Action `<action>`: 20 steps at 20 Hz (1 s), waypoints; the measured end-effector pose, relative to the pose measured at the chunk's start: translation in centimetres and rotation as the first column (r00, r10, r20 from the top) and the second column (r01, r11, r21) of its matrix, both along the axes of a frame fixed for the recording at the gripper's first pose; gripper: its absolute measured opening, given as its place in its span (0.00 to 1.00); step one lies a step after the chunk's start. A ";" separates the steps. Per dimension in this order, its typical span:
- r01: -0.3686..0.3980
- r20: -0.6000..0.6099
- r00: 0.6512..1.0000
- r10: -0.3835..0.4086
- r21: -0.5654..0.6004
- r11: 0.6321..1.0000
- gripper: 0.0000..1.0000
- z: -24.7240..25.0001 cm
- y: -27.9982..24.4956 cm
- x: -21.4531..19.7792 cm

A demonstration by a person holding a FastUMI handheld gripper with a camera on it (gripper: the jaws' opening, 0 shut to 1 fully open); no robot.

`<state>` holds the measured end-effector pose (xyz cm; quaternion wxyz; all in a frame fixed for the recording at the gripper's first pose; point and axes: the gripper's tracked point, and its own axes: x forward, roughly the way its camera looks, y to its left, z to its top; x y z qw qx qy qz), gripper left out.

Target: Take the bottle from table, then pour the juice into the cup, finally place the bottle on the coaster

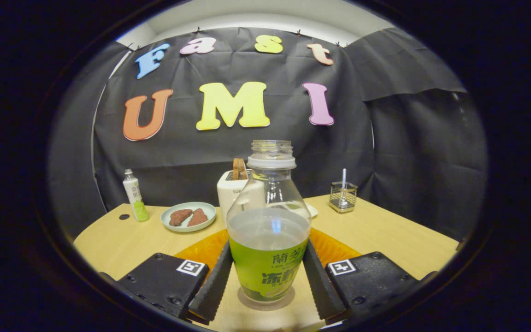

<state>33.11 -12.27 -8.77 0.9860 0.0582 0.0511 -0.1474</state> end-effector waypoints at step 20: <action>-0.011 -0.008 1.000 0.010 -0.117 0.993 1.00 1.7 2.1 -1.5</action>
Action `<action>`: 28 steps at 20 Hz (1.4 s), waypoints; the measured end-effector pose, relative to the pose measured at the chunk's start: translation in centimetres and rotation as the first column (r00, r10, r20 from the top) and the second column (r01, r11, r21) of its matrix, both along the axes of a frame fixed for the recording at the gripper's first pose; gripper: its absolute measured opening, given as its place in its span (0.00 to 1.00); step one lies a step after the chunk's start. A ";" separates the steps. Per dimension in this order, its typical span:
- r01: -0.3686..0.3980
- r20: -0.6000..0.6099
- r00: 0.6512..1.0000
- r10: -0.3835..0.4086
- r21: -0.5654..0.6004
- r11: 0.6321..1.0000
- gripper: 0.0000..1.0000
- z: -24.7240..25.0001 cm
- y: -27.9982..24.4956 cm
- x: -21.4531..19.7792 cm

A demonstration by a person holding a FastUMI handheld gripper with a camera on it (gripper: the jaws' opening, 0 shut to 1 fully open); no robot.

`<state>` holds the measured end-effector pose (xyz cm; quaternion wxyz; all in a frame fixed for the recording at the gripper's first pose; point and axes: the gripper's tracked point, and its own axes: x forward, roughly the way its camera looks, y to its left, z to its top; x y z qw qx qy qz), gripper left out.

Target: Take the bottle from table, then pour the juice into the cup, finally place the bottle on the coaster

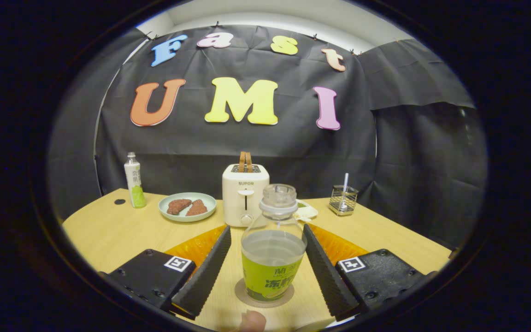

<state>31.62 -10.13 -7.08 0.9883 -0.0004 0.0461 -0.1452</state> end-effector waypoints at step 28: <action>-0.026 0.153 0.988 0.037 -0.071 0.997 1.00 14.7 0.9 -27.7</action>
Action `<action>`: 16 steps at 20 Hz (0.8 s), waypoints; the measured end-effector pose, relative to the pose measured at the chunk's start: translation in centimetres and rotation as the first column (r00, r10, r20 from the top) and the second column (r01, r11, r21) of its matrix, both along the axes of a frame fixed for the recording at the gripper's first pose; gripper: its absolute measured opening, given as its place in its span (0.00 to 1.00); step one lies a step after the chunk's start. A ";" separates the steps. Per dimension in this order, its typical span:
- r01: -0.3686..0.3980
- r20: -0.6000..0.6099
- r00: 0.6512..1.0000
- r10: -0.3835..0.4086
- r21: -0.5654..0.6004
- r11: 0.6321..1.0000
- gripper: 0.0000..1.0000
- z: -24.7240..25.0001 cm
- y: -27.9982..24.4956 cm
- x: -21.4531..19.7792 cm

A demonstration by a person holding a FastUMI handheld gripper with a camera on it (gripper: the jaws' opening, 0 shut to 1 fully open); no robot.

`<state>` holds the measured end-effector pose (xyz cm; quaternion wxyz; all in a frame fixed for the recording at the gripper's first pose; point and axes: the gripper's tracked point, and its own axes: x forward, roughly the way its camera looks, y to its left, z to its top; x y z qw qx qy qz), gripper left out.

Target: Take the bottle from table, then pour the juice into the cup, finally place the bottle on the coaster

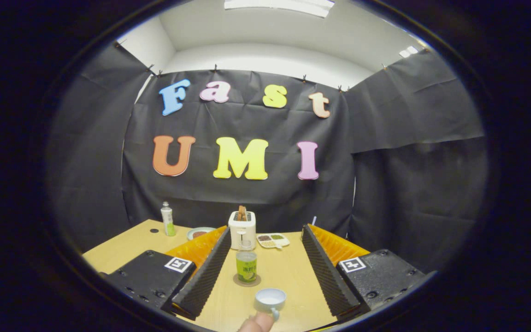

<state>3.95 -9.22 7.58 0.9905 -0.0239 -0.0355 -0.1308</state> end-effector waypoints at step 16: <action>-0.100 -0.017 0.995 0.101 0.062 0.993 1.00 -3.4 0.9 -7.6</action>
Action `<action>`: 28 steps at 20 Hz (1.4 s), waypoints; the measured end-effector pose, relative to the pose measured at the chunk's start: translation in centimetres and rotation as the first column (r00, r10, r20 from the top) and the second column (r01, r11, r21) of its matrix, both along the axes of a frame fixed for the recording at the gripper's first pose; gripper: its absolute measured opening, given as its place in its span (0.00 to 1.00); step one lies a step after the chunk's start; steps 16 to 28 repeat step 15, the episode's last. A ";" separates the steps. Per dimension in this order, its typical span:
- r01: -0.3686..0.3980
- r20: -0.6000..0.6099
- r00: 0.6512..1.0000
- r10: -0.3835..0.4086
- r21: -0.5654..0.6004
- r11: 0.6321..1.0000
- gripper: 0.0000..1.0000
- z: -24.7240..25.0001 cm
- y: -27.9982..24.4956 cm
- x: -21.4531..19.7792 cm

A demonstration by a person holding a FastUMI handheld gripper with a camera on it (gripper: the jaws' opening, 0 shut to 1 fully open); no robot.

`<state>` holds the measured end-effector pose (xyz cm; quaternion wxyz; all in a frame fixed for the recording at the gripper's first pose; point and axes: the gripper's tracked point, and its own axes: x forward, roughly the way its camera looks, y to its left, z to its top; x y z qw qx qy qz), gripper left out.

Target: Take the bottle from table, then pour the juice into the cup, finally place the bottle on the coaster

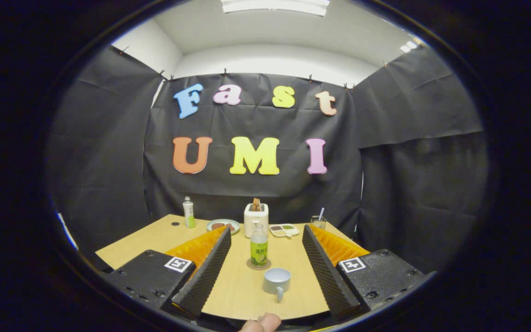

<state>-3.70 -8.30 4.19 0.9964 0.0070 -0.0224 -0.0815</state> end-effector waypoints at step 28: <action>0.002 -0.036 0.999 -0.004 -0.054 0.999 1.00 -2.6 0.1 1.0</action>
